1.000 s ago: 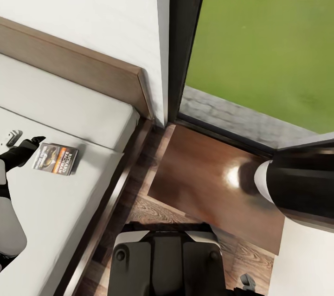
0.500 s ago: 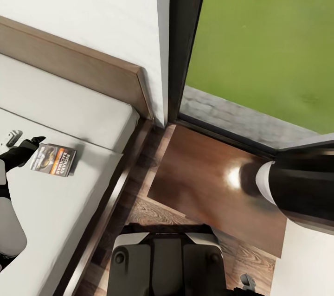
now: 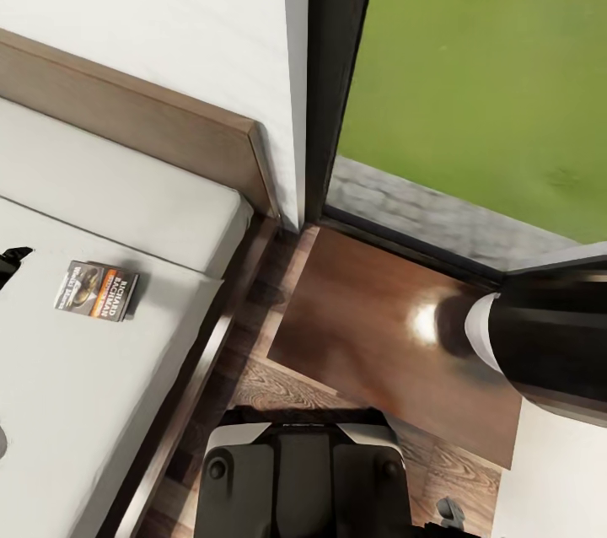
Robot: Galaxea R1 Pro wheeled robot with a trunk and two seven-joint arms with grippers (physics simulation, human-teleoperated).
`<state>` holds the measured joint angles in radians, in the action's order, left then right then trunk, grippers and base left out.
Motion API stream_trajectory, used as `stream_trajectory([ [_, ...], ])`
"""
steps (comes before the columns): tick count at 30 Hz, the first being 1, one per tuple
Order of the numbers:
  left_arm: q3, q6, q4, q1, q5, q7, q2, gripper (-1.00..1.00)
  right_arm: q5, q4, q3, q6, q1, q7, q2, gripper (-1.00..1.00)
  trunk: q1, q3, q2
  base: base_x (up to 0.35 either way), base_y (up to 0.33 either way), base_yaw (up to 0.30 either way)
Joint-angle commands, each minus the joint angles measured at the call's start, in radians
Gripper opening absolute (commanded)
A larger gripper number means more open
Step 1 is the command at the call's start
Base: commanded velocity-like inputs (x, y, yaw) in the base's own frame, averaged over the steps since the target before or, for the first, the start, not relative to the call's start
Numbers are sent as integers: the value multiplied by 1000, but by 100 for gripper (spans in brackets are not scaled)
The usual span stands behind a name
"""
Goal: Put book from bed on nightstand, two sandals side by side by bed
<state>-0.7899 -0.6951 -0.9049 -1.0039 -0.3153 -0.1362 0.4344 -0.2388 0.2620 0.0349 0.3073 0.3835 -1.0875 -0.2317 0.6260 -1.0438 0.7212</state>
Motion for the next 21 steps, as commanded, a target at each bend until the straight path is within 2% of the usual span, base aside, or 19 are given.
stream_trajectory([
  [1, -27, -6, 0, -1, 1, -5, 4, 100, -2, 0, 3, 10, 0, -3, 0, 100, 0, -1, 1, 0, 0, 0],
  [5, -37, -6, 0, -1, 1, -5, 5, 100, -2, 0, 3, 10, 0, -3, 0, 100, 0, -1, 1, 0, 0, 0],
  [21, -41, -6, 17, 0, 6, -5, 3, 100, -2, 0, 3, 10, 0, -3, 0, 100, 62, -51, 113, 0, 0, 0],
])
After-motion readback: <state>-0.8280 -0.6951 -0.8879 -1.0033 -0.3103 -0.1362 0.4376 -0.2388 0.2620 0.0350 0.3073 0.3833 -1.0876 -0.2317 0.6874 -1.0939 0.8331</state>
